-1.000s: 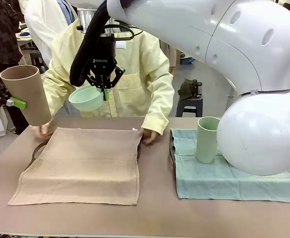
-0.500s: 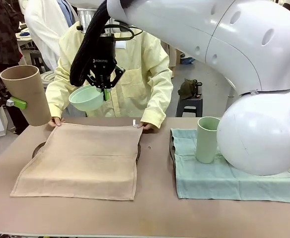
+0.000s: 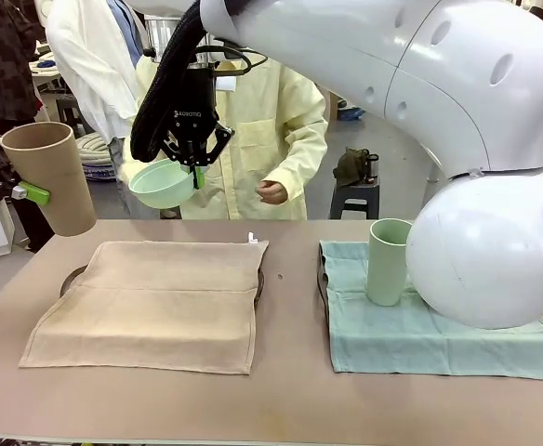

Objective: Set up a tray with a mat and arrange the tableware.
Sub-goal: Place the Picnic Bowl and Reusable plastic cup back onto the Handle tray in front of the human's position.

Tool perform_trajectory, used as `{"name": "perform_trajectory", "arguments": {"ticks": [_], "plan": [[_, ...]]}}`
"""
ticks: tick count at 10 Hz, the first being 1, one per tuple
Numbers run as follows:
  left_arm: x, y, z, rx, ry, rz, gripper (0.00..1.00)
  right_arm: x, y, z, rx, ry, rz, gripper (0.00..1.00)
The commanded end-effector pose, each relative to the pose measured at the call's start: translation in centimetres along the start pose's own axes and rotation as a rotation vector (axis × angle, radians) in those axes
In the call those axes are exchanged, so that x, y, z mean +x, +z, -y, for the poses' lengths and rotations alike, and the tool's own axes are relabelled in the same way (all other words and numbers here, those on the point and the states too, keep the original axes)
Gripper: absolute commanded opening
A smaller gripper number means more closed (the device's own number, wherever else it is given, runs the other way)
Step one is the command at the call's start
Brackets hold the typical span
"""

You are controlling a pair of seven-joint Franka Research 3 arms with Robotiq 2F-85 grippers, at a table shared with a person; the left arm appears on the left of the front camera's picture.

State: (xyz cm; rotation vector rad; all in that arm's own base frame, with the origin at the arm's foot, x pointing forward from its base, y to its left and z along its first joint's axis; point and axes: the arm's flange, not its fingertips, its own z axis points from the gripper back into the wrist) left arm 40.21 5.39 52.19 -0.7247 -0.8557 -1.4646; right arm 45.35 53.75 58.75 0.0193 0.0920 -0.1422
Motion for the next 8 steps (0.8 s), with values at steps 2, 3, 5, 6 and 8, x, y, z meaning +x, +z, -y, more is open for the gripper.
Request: {"name": "perform_trajectory", "arguments": {"ticks": [2,3,5,6,8], "plan": [[0.1,0.1,-0.3,0.006,-0.013,0.005,0.29,-0.1,0.0,-0.1,-0.003,-0.002,0.005,0.0],[0.0,0.0,0.0,0.0,0.0,0.0,0.87,0.0,0.0,0.0,0.0,0.0,0.0,0.05],[-3.1,-0.2,-1.2,0.002,-0.052,0.107,0.87,0.4,-2.5,0.3,0.027,0.023,-0.004,0.05],[-4.5,-0.4,-1.5,0.005,-0.062,0.146,0.87,0.7,-3.9,0.3,0.026,0.035,0.023,0.05],[-7.5,-1.5,-2.1,0.022,-0.08,0.199,0.87,1.1,-7.2,0.5,0.043,0.074,0.029,0.05]]}}
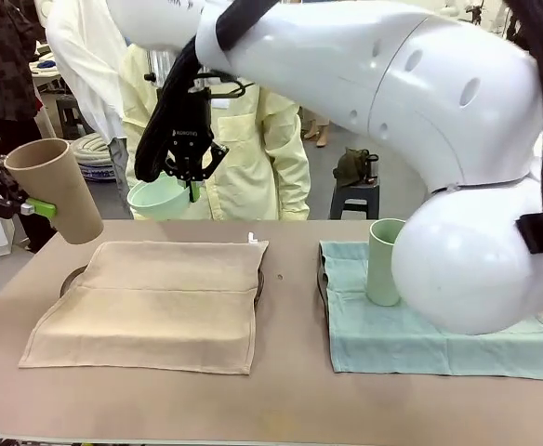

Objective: Set up a tray with a mat and arrange the tableware.
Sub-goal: Place the Picnic Bowl and Reusable plastic cup back onto the Handle tray in front of the human's position.

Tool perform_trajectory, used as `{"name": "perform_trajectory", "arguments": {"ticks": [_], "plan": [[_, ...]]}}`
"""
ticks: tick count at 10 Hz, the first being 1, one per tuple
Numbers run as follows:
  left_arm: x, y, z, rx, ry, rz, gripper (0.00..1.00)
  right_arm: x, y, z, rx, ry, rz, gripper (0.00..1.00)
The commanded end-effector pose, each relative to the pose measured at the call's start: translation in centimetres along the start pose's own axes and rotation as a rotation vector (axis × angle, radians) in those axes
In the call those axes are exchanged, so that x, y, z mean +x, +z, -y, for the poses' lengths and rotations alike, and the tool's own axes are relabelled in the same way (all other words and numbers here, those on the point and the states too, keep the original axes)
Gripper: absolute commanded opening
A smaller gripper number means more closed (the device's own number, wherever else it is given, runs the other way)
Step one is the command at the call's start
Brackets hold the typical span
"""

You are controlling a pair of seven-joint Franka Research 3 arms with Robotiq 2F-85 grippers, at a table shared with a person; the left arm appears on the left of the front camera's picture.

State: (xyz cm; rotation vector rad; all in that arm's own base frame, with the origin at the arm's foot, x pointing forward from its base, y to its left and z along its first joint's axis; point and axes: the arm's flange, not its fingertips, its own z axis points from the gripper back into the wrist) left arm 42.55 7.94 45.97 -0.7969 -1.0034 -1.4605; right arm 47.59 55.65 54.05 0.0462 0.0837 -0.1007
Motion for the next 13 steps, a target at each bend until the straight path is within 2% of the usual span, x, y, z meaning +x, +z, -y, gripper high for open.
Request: {"name": "perform_trajectory", "arguments": {"ticks": [1,3,6,10,11,12,13], "plan": [[-1.9,-0.6,-0.2,-0.004,-0.023,0.048,0.87,-1.3,-4.3,2.9,0.01,0.027,-0.008,0.05],[-3.6,-1.5,-0.4,-0.003,0.003,0.0,0.87,-1.4,-7.5,4.2,0.002,0.015,-0.068,0.05],[-5.3,-3.0,-1.0,-0.045,0.062,-0.138,0.87,-1.8,-10.9,6.4,-0.015,-0.009,-0.146,0.05],[-6.1,-4.5,-1.6,-0.049,0.071,-0.199,0.87,-1.8,-13.7,9.5,-0.033,-0.055,-0.178,0.05],[-6.4,-4.0,-1.5,-0.061,0.054,-0.165,0.87,-2.0,-12.0,9.2,-0.09,-0.108,-0.143,0.05],[-6.4,-4.0,-1.5,-0.061,0.054,-0.165,0.87,4.8,-9.7,0.7,-0.047,-0.031,-0.165,0.05],[-6.4,-4.0,-1.5,-0.061,0.054,-0.165,0.87,4.8,-9.7,0.7,-0.047,-0.031,-0.165,0.05]]}}
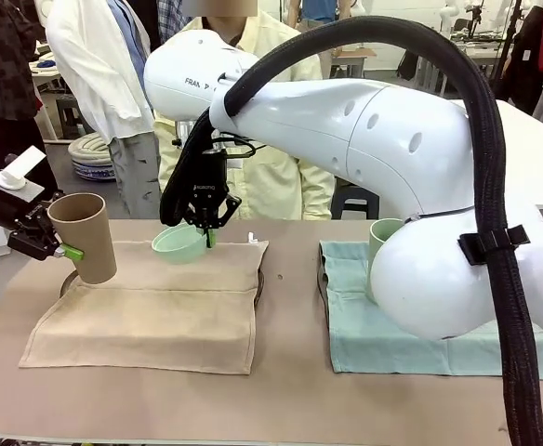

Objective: Set up a tray with a mat and arrange the tableware.
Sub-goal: Place the Picnic Bowl and Reusable plastic cup back onto the Handle tray in front of the human's position.

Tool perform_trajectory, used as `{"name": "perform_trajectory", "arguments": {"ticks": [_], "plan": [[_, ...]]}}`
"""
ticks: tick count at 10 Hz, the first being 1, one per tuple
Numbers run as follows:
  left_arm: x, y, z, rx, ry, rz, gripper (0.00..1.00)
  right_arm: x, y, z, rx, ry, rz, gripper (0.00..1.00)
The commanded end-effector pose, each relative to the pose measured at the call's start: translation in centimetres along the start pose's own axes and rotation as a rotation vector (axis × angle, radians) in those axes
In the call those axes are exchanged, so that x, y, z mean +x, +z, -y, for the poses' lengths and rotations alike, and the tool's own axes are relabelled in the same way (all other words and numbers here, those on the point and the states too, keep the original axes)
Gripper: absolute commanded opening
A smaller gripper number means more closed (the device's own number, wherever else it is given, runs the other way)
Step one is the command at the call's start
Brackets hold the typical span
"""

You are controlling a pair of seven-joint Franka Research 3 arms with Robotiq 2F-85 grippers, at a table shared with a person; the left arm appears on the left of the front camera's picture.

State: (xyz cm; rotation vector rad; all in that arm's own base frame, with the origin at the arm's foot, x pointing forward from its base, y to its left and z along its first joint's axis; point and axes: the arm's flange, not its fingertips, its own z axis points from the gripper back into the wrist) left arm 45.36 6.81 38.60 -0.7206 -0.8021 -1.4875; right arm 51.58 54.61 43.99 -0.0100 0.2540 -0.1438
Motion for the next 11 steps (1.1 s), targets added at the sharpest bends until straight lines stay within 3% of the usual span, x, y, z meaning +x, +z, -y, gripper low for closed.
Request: {"name": "perform_trajectory", "arguments": {"ticks": [1,4,11], "plan": [[0.1,0.2,0.2,-0.002,-0.005,0.01,0.87,-0.1,0.0,-0.3,0.014,0.02,0.002,0.05],[-0.8,-0.4,-0.8,0.003,-0.026,0.054,0.87,0.5,-2.0,0.9,0.035,0.079,0.037,0.05],[-3.6,-2.1,-2.6,0.037,-0.044,0.086,0.87,2.1,-7.0,2.4,0.066,0.11,0.018,0.05]]}}
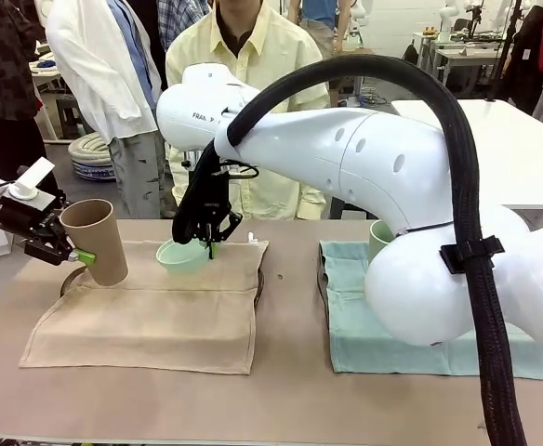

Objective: Set up a tray with a mat and arrange the tableware.
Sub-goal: Place the Picnic Bowl and Reusable plastic cup back onto the Handle tray in front of the human's position.

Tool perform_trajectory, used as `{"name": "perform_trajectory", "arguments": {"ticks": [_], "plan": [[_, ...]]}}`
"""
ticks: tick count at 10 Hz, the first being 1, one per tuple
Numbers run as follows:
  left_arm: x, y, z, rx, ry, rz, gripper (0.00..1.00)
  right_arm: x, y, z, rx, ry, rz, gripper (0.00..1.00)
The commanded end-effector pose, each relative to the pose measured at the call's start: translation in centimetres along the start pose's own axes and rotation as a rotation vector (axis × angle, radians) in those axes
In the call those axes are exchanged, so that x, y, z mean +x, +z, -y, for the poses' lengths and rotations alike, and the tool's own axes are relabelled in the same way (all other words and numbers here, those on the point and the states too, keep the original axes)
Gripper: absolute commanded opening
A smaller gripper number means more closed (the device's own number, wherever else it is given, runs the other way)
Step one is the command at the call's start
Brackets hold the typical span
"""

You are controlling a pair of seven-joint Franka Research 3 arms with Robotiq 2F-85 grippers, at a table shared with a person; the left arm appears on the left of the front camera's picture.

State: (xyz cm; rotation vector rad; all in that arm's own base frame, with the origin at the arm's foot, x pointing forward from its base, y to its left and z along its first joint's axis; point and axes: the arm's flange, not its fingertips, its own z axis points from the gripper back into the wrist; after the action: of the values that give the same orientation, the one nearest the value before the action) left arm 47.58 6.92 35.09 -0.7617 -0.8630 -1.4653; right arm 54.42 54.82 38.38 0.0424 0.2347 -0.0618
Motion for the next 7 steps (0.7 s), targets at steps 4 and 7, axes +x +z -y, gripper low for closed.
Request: {"name": "perform_trajectory", "arguments": {"ticks": [4,7], "plan": [[-2.9,-0.9,-1.9,0.021,-0.022,0.058,0.87,-1.1,-4.4,3.1,0.022,0.026,-0.012,0.05],[-3.9,-1.2,-2.4,0.015,0.012,0.077,0.87,-0.7,-5.3,3.1,0.025,0.024,-0.025,0.05]]}}
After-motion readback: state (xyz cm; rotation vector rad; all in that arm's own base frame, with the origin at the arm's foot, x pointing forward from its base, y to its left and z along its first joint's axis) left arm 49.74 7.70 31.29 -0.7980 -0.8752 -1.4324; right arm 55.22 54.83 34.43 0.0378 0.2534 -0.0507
